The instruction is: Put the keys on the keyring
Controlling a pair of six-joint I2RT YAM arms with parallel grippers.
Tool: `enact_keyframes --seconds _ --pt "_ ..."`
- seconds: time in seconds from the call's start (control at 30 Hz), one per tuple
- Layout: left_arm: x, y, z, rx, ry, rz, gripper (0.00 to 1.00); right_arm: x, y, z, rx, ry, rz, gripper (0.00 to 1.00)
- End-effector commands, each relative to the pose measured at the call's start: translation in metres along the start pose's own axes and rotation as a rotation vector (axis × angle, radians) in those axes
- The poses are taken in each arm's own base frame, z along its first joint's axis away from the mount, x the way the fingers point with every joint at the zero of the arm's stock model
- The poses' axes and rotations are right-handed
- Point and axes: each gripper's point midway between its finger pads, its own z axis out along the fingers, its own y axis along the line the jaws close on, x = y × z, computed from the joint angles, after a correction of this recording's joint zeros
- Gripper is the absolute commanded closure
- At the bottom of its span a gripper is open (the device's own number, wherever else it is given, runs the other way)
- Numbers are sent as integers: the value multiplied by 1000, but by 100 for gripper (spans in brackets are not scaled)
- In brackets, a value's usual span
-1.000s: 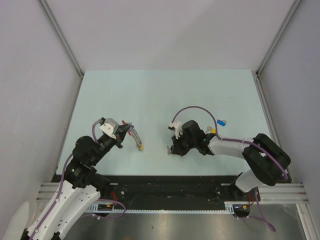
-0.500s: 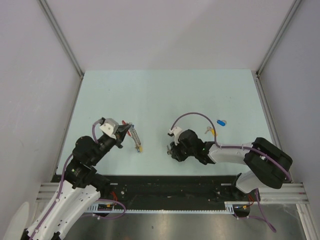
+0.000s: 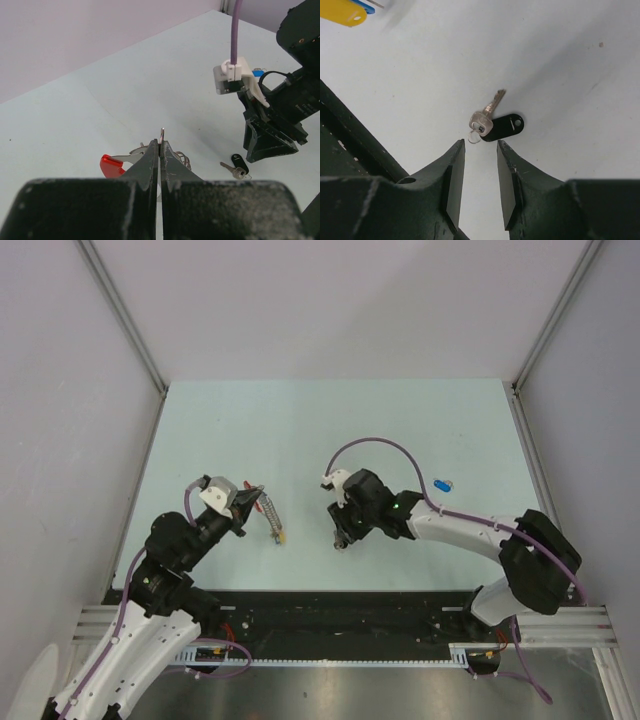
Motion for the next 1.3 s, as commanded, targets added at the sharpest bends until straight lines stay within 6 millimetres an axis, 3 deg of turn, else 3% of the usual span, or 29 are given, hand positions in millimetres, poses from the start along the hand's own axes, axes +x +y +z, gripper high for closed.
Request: enact_keyframes --seconds 0.0,0.37,0.5,0.73,1.27 --pt "-25 6 -3 -24 -84 30 100 8 1 3 113 107 -61 63" --pt "-22 38 -12 -219 -64 -6 100 16 10 22 298 132 -49 63" --pt "-22 42 -14 -242 -66 -10 100 16 18 31 313 120 -64 64" --pt "-24 48 -18 -280 -71 -15 99 22 14 40 386 147 -89 66" --pt "-22 46 -16 -271 -68 -16 100 38 8 46 468 202 -132 76"
